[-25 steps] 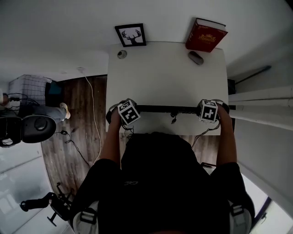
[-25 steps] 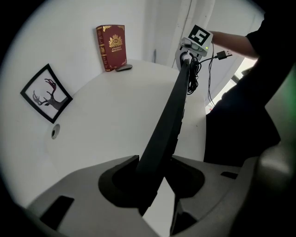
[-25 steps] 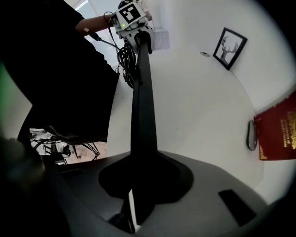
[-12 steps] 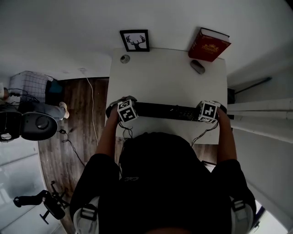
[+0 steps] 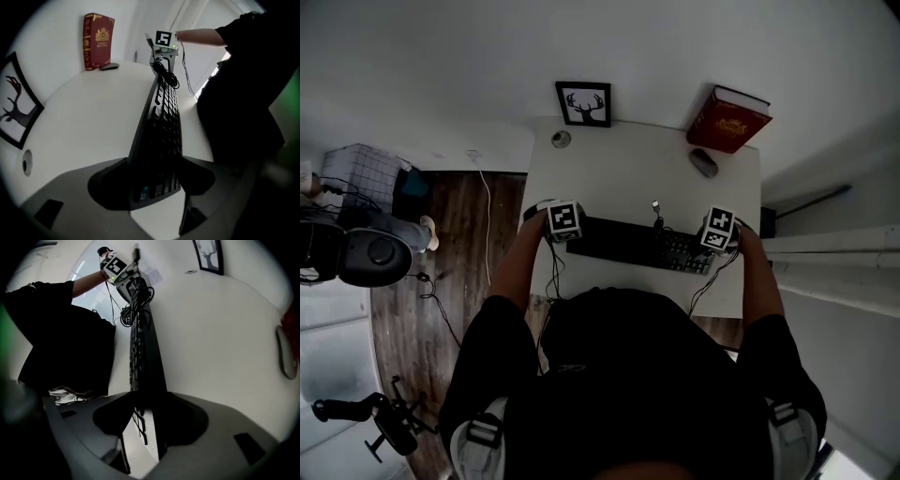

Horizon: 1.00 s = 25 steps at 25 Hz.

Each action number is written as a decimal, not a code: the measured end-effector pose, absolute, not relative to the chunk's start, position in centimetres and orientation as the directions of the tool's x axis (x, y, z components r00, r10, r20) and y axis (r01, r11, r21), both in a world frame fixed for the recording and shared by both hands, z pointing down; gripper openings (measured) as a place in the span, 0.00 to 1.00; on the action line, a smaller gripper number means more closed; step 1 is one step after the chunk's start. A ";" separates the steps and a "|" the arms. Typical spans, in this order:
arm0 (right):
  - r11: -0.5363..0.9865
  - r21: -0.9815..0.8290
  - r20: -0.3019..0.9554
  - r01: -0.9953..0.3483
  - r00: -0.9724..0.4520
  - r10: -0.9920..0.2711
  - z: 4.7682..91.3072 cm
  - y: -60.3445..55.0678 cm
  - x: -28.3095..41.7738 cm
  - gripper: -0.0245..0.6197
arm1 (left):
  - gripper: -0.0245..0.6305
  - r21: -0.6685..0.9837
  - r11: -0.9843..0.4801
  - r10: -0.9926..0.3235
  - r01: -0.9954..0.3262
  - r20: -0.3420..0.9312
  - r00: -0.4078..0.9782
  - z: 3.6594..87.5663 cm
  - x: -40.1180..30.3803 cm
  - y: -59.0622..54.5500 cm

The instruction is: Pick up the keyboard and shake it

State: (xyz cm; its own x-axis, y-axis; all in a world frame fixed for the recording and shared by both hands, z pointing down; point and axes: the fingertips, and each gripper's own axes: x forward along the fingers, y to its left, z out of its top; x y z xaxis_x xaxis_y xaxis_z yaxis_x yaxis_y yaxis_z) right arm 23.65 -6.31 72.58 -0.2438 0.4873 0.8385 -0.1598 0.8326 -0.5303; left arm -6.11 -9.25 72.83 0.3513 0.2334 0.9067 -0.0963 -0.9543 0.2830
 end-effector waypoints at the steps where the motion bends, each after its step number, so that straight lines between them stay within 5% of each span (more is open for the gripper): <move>1: 0.843 -0.514 0.850 -0.158 -0.228 0.475 72.8 -6.9 23.7 0.38 | 0.50 0.329 -0.939 0.279 -0.096 0.896 0.345 73.1 -6.1 -9.1; 8: 0.956 -0.257 0.956 -0.139 -0.179 0.231 72.7 -9.6 23.8 0.51 | 0.52 0.423 -0.901 0.361 -0.094 0.853 0.377 73.9 -6.5 -9.1; 16: 0.964 0.170 0.970 -0.204 -0.138 -0.200 70.2 -9.7 23.1 0.51 | 0.51 0.429 -0.899 0.366 -0.084 0.844 0.393 73.7 -6.4 -9.1; 20: 0.960 0.159 0.952 -0.231 -0.221 -0.211 69.8 -7.9 19.8 0.40 | 0.51 0.433 -0.897 0.371 -0.090 0.849 0.377 73.5 -6.3 -8.8; 25: 0.967 0.192 0.962 -0.166 -0.162 -0.219 72.5 -7.2 19.6 0.33 | 0.53 0.399 -0.911 0.335 -0.103 0.864 0.376 73.7 -6.0 -8.8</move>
State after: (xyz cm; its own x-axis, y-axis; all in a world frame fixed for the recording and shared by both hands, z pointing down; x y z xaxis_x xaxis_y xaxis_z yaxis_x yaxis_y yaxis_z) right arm 19.63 -7.16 72.53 -0.1618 -0.2191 0.9622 -0.1663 0.9671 0.1923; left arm -5.97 -8.78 73.69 0.3756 0.3354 0.8639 -0.1033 -0.9112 0.3987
